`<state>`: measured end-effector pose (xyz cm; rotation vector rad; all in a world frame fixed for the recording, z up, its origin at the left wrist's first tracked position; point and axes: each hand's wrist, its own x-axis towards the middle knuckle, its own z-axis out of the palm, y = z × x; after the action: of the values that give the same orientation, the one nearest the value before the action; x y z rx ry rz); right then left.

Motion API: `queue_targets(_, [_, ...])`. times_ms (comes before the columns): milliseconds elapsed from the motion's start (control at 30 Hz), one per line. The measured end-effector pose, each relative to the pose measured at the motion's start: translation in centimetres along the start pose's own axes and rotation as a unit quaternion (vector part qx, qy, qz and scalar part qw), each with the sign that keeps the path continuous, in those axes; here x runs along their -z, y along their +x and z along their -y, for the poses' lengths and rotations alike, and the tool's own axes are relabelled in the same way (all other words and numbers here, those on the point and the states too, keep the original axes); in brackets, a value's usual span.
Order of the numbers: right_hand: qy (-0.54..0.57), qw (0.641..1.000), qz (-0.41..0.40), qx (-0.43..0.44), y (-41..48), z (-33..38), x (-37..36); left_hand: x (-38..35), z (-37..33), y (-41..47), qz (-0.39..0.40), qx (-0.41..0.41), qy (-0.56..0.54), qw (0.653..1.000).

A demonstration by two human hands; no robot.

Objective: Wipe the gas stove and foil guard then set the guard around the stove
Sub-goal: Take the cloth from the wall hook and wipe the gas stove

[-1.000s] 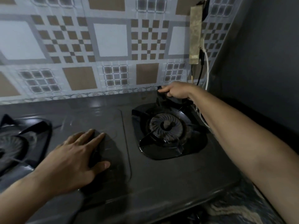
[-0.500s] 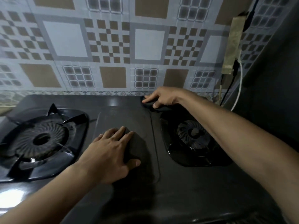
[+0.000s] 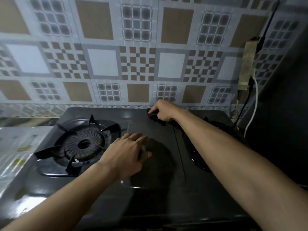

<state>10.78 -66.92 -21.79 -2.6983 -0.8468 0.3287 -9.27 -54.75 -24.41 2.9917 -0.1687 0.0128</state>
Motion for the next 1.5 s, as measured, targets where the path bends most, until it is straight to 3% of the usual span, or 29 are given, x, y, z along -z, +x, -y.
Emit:
queue_targets(167, [0.015,0.998,0.037,0.039,-2.7,5.6,0.2,2.3,6.5,-3.4,-0.062,0.021,0.022,0.998])
queue_targets(333, [0.031,0.997,0.060,0.036,-6.5,10.7,-3.4,2.5,14.0,-6.0,-0.055,0.048,0.009,0.997])
queue_targets(633, [0.028,0.993,-0.099,-0.050,-13.6,14.3,-13.7,1.2,21.0,-7.0,0.064,0.077,0.033,0.994])
queue_targets(1000, [0.028,0.960,-0.221,-0.171,-20.5,20.5,-19.5,1.4,23.2,-7.0,0.057,0.002,0.064,0.996])
queue_targets(1200, [0.008,0.962,-0.238,-0.133,-19.9,27.7,-23.0,1.3,24.8,-6.6,0.088,-0.006,-0.026,0.996])
queue_targets(1500, [0.005,0.973,-0.228,-0.040,-15.8,35.5,-24.5,1.5,25.1,-6.2,0.122,-0.004,-0.053,0.991])
